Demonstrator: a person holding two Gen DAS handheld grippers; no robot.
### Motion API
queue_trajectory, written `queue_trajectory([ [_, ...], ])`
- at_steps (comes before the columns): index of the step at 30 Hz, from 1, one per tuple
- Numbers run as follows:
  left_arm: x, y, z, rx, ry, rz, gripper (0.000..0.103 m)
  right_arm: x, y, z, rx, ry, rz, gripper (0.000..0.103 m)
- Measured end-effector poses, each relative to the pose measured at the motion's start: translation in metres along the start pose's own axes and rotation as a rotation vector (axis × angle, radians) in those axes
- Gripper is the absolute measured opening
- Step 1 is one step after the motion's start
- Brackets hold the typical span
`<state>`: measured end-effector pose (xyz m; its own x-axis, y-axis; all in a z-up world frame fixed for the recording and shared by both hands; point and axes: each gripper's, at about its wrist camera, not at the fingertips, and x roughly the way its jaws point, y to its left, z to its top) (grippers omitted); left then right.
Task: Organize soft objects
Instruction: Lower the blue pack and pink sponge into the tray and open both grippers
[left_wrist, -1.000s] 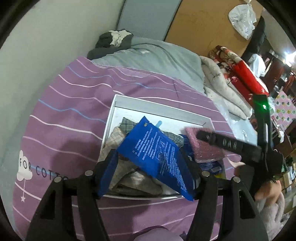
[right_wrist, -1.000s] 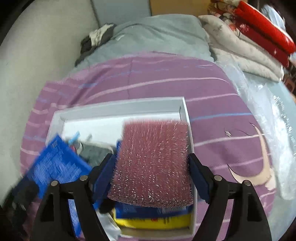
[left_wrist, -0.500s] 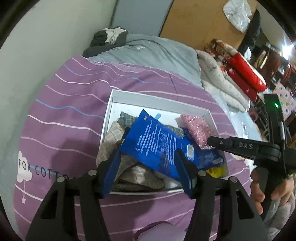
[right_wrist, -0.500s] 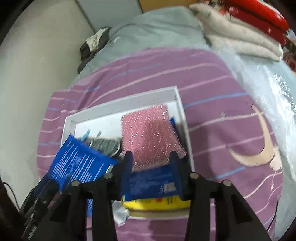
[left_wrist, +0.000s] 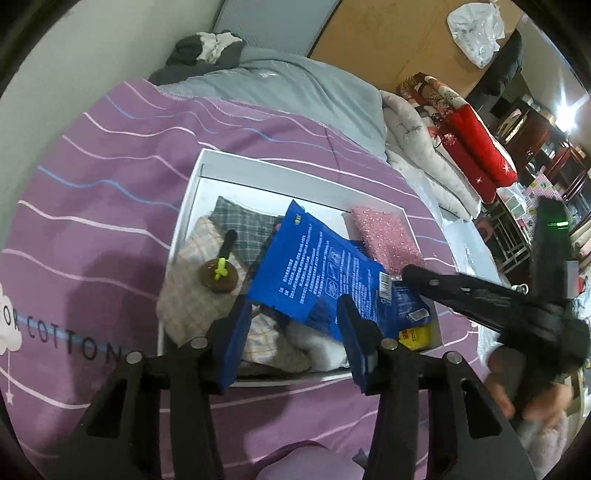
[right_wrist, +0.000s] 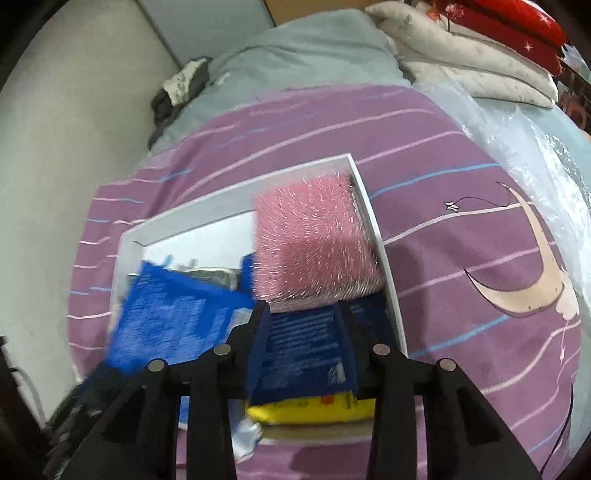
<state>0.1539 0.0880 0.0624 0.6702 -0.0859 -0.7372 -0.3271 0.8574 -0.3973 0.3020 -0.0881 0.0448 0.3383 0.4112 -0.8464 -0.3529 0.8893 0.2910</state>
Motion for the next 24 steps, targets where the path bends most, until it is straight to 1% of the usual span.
queue_trajectory([
  [3,0.002,-0.007,-0.001,0.015,-0.024,-0.010,0.049,-0.017,0.007,-0.003,0.014,-0.005,0.074,0.035],
  [6,0.004,-0.012,-0.001,0.013,-0.044,-0.024,0.051,-0.032,0.016,-0.006,0.005,-0.023,0.099,0.035],
  [9,0.011,-0.015,0.000,0.005,-0.060,0.005,0.054,-0.041,0.024,-0.007,-0.014,-0.038,0.093,0.035],
  [11,0.014,-0.014,0.000,-0.006,-0.056,0.028,0.054,-0.042,0.028,-0.009,-0.018,-0.025,0.074,0.035],
  [12,0.014,-0.012,0.001,-0.009,-0.047,0.056,0.054,-0.041,0.028,-0.011,-0.014,-0.019,0.070,0.035],
  [13,0.013,-0.011,0.002,-0.010,-0.049,0.067,0.054,-0.040,0.027,-0.013,-0.007,-0.008,0.071,0.035],
  [15,0.003,-0.007,0.003,-0.014,-0.078,0.092,0.055,-0.036,0.023,-0.017,0.008,0.013,0.078,0.035],
  [17,-0.006,-0.003,0.005,-0.019,-0.102,0.108,0.060,-0.035,0.020,-0.023,0.019,0.025,0.074,0.035],
  [20,-0.021,0.002,0.004,-0.015,-0.152,0.144,0.061,-0.030,0.016,-0.029,0.028,0.044,0.072,0.035],
  [22,-0.028,0.002,0.005,0.003,-0.176,0.195,0.061,-0.028,0.016,-0.032,0.032,0.057,0.071,0.035],
  [24,-0.034,0.003,0.004,0.035,-0.191,0.227,0.061,-0.027,0.018,-0.035,0.036,0.066,0.075,0.035],
])
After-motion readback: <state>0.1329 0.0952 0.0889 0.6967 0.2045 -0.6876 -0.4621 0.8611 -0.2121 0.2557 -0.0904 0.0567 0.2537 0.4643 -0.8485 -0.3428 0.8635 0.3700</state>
